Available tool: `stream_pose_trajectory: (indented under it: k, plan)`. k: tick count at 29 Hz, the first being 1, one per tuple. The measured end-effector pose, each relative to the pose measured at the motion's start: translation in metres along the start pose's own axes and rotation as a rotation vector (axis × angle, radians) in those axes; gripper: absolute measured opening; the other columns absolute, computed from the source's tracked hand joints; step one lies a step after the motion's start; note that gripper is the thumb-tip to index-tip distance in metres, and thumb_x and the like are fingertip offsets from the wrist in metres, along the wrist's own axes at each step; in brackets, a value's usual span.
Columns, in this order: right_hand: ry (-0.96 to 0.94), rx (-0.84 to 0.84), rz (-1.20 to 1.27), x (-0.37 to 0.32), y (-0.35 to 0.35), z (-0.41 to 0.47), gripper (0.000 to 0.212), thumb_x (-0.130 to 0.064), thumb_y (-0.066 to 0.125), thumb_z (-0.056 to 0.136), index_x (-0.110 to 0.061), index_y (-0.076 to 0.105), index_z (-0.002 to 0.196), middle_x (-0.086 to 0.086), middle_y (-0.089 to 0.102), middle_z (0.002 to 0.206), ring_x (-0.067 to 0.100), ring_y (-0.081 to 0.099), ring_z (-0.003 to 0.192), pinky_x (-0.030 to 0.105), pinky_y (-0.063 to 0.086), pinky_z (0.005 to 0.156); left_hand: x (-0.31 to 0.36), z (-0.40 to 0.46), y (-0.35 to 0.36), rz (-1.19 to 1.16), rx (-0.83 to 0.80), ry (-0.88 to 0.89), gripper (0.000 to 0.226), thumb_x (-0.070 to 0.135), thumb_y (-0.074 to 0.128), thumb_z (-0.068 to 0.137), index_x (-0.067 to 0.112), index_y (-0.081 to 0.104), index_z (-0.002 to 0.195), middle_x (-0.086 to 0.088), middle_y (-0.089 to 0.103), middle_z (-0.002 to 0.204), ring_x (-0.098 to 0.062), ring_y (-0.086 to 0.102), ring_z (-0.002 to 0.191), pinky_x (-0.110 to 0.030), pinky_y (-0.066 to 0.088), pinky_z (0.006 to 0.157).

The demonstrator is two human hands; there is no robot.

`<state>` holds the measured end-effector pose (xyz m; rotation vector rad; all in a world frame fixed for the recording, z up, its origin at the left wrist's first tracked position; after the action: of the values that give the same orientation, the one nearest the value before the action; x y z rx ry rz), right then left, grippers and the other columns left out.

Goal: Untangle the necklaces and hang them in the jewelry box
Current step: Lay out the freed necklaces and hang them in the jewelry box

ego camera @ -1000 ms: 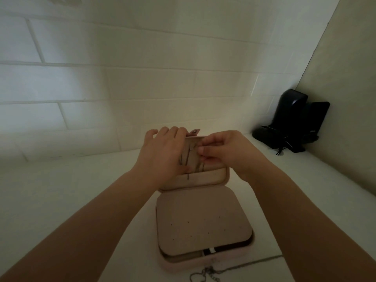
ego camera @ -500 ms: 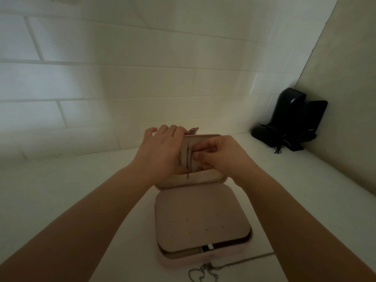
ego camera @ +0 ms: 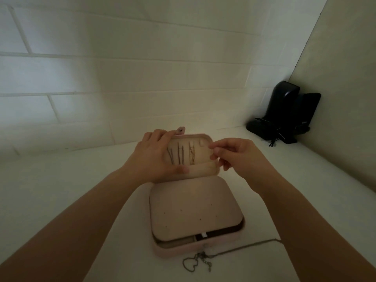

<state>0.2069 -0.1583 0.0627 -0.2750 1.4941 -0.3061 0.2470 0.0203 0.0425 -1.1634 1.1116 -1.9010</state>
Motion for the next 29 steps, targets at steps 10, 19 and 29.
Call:
stream_pose_trajectory:
  k: [10,19,29]
  plan:
    - [0.011,-0.023,-0.388,0.031,-0.04,-0.07,0.015,-0.023,0.059,0.087,-0.037,0.064,0.084,-0.013,0.067,0.083,-0.001,0.06,0.074,0.012,0.042,0.066,-0.012,-0.027,0.007,-0.172,-0.019,-0.077,0.064,0.042,0.062,0.08,0.022,0.038,0.135,-0.003,0.034,0.144,-0.023,0.031,0.132,-0.037,0.026,0.107]
    - [0.071,-0.231,-0.747,0.078,-0.059,-0.13,0.031,-0.029,0.067,0.082,-0.023,0.062,0.112,-0.005,0.052,0.1,0.011,0.053,0.092,0.017,0.041,0.081,0.125,-0.132,-0.022,-0.274,0.122,0.412,0.029,0.035,0.046,0.082,0.023,0.062,0.103,0.014,0.054,0.107,-0.003,0.044,0.105,-0.01,0.032,0.092]
    - [-0.122,-0.175,-1.06,0.076,-0.035,-0.159,0.021,-0.021,0.038,0.097,-0.013,0.056,0.105,0.006,0.049,0.113,0.023,0.043,0.106,0.03,0.03,0.086,0.17,-0.157,0.067,-0.295,-0.239,0.249,0.056,0.028,0.044,0.094,0.03,0.015,0.143,0.011,0.023,0.15,-0.005,0.02,0.137,-0.01,0.011,0.102]
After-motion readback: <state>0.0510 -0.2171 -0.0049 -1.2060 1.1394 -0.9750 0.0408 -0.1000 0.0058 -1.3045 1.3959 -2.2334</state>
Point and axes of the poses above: each hand's wrist, its own z-axis towards the middle knuckle, its own y-axis out of the palm, x = y × z, the point moved 8 cm from there along z, towards the middle knuckle
